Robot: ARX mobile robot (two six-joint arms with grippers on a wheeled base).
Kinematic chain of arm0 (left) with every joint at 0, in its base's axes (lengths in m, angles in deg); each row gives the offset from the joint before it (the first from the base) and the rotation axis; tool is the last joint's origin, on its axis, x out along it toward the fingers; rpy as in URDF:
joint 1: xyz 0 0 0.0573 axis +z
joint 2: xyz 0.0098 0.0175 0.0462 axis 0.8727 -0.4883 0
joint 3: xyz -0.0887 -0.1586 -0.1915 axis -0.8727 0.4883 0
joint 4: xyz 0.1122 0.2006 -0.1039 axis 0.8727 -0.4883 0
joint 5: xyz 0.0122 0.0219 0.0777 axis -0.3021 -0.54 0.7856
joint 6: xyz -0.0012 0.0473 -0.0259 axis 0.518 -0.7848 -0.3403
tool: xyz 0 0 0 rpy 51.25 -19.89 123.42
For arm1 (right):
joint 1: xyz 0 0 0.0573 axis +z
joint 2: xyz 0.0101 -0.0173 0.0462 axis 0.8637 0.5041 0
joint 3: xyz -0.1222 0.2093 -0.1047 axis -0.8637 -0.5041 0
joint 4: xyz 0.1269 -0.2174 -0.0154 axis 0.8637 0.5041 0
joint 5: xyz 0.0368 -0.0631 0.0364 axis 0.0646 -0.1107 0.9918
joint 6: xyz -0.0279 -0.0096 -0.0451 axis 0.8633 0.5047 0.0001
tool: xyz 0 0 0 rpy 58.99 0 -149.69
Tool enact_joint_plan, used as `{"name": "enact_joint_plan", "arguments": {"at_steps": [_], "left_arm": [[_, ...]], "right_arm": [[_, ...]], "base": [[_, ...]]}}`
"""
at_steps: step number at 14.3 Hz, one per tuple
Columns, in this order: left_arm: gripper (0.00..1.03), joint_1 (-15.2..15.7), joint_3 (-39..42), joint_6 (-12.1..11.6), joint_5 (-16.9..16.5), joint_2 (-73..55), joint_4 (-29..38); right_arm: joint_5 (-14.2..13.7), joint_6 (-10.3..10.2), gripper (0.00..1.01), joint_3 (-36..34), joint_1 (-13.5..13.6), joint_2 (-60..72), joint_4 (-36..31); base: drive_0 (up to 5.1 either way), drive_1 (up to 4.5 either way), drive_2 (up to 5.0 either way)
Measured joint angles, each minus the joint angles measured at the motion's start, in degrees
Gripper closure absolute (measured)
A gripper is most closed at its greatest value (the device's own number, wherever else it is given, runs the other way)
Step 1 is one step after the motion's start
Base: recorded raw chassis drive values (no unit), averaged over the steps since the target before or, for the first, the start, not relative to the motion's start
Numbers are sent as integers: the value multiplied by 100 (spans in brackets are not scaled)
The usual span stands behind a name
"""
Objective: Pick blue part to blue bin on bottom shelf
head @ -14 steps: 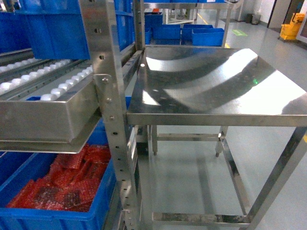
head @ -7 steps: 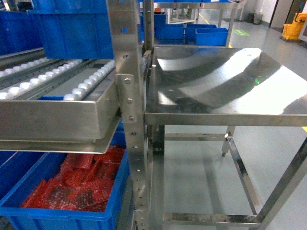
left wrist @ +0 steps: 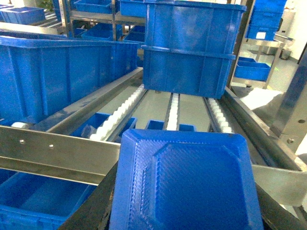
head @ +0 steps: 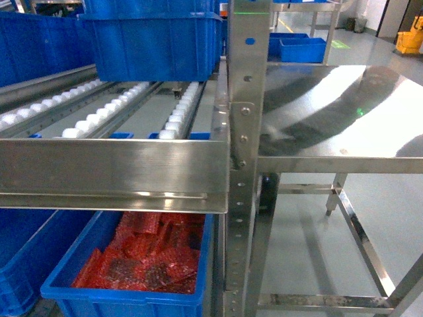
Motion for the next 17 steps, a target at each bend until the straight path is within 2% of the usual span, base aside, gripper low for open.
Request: {"name": "enact_joint_plan", "arguments": {"at_steps": [17], "left_arm": [[60,-7,0,2,55,9,-24]], "right_arm": [[31,0,3,0,0,0,-24]], "base": [[-490,247,247]]}}
